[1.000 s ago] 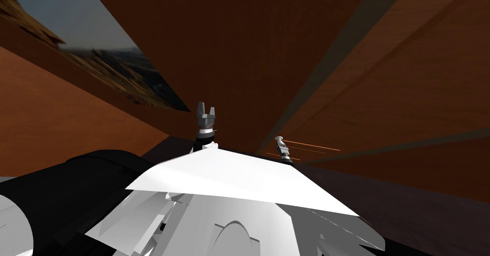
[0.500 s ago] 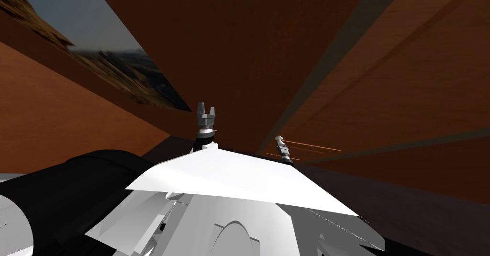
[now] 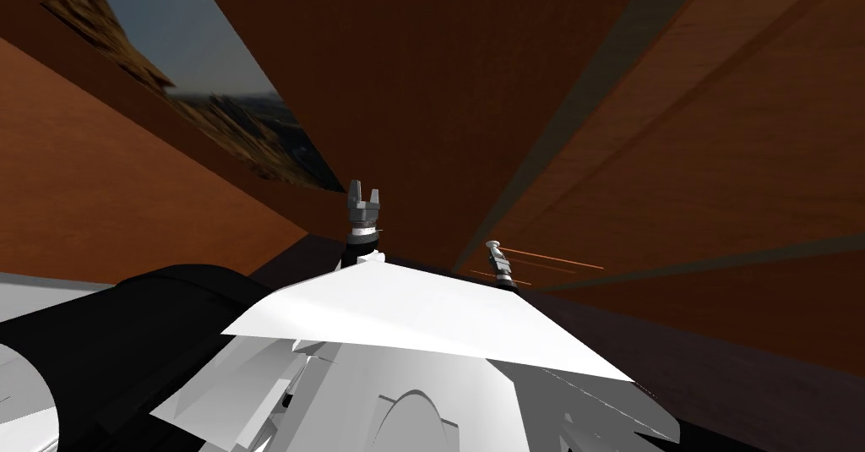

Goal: Pull the door open

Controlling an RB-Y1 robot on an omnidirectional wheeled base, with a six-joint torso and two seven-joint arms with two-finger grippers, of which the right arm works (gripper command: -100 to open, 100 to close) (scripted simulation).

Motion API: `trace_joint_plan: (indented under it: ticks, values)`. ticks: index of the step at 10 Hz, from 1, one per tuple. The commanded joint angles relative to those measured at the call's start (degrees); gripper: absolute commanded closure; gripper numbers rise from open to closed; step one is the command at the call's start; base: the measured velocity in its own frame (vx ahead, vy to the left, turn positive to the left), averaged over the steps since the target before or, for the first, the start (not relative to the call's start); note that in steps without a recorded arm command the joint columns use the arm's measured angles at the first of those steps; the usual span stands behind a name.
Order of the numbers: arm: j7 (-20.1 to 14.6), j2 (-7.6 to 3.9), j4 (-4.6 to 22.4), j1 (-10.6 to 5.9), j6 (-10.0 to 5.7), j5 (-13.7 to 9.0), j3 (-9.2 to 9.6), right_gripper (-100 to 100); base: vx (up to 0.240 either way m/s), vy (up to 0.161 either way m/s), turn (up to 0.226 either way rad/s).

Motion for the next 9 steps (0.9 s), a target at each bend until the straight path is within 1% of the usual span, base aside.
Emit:
trace_joint_plan:
  ticks: [1,7,8,9]
  values:
    - [-2.05,0.18,-0.02,-0.02,0.05,-0.69,0.30,100,-0.058,-0.026,0.066]
    - [-11.43,0.33,0.06,-0.47,0.50,-4.32,1.35,100,-0.059,-0.031,0.088]
    - [-11.92,0.33,0.06,-0.47,0.50,-4.32,1.35,100,-0.038,-0.024,0.036]
    - [-13.92,0.36,0.08,-0.56,0.59,-5.03,1.56,100,-0.035,-0.016,0.046]
